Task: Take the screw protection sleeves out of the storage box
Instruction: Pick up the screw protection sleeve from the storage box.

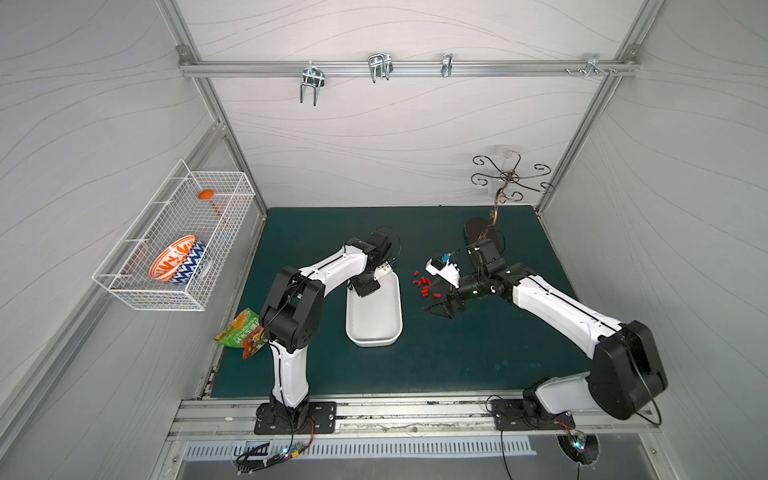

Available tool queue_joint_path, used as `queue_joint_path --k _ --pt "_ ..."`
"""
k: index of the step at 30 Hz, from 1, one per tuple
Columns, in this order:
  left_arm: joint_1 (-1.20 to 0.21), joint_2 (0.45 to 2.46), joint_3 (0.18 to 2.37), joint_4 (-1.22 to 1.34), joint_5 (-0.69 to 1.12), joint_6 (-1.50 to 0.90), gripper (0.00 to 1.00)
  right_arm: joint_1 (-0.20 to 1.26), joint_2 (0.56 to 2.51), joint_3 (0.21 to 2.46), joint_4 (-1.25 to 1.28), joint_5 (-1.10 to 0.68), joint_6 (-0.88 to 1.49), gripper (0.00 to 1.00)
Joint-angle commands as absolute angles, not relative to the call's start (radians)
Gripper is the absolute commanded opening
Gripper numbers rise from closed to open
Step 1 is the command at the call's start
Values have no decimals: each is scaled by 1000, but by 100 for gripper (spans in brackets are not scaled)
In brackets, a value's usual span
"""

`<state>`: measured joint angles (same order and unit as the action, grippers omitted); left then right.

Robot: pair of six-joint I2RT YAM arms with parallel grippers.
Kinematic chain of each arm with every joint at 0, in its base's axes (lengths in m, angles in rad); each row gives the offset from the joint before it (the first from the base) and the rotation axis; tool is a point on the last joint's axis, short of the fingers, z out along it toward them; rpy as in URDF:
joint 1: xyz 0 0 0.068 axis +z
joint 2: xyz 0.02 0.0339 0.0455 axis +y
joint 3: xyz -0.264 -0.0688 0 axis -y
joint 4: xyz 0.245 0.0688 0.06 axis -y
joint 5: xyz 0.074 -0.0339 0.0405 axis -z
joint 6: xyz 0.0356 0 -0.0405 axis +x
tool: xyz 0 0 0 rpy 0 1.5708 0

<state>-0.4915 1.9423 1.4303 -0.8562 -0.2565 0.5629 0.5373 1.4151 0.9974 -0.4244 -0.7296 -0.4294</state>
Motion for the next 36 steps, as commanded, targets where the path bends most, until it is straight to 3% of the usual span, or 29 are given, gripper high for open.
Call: queue_joint_path --k 1,27,36 --pt "-492 1979 1478 -847 -284 555 35 550 1430 996 -396 -699 -419 96" --pt "-490 1989 1292 -621 -338 622 25 543 1437 1014 -440 -686 -461 97" --pt "-491 1990 1221 -524 -353 620 26 542 1440 1017 -446 -686 -465 97"
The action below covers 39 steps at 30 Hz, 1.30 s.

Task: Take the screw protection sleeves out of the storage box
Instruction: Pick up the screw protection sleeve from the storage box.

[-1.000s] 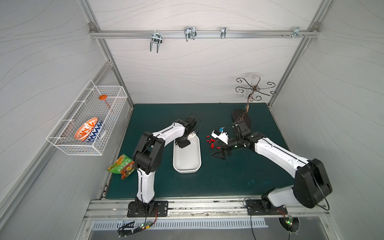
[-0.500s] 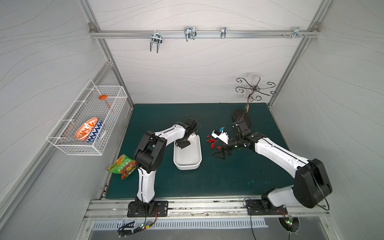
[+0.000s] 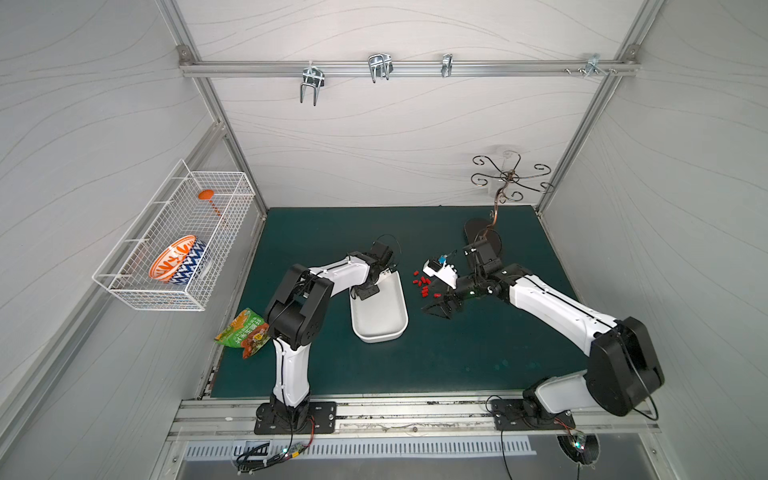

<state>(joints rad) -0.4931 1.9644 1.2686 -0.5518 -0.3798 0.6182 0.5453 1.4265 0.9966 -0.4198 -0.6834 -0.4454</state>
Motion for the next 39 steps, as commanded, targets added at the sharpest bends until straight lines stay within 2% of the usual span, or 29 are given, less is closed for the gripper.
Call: queue_joint_path --k 1,4,7,18,27,39 --pt "-490 1990 1214 -517 -357 618 26 543 1440 1017 -447 -686 -465 97" --pt "-490 1991 1190 -494 -360 618 27 543 1442 1019 -449 -687 -465 97" --pt "-490 2001 1180 -499 -356 616 23 543 1447 1020 -449 -691 -464 97" --pt "-490 1933 1164 -529 -274 578 0 542 1451 1023 -454 -674 -474 97" --pt "-480 1828 1194 -528 -221 580 0 540 1451 1025 -456 -670 -477 97" --pt "-473 1708 1272 -680 -35 557 0 516 1452 1032 -457 -678 -462 97"
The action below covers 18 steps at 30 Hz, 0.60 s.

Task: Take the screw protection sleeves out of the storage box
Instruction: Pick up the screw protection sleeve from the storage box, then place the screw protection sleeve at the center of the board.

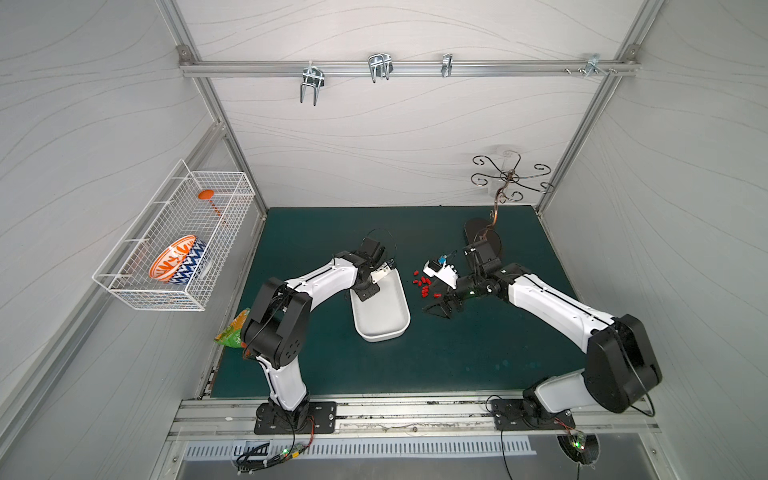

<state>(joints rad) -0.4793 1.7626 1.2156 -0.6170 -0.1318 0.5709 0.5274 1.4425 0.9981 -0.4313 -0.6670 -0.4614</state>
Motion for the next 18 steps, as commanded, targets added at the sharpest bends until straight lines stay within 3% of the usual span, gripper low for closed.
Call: queue_joint_path --k 1,10,18 --pt "-474 1696 1284 -698 -6 557 0 509 1446 1033 -459 -685 -455 97" --pt "-504 1668 1408 -762 368 524 0 319 1370 1020 -446 -752 -417 97" --pt "-623 1911 1613 -742 370 461 0 131 1302 1029 -455 -753 -360 98"
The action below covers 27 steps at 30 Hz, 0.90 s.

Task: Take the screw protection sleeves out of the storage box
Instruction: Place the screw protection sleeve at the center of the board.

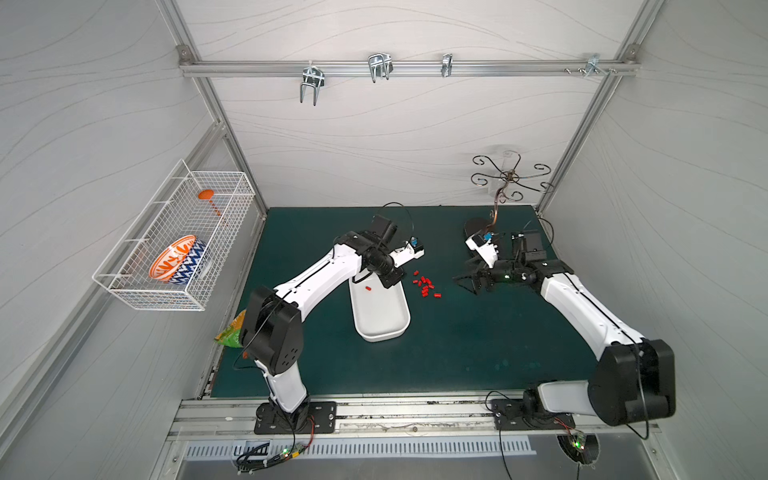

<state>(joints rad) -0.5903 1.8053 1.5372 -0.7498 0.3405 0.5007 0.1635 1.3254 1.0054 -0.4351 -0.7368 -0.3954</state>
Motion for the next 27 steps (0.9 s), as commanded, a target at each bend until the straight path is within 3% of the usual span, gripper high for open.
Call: queue_joint_path --k 1,10,27 --pt "-629 1949 1642 -750 357 454 0 117 1300 1029 -455 -751 -353 98" --pt "-651 2204 1821 -832 285 419 0 67 1285 1019 -440 -772 -327 98" --pt "-660 2202 1885 -824 250 396 28 77 1312 1020 -446 -806 -324 98"
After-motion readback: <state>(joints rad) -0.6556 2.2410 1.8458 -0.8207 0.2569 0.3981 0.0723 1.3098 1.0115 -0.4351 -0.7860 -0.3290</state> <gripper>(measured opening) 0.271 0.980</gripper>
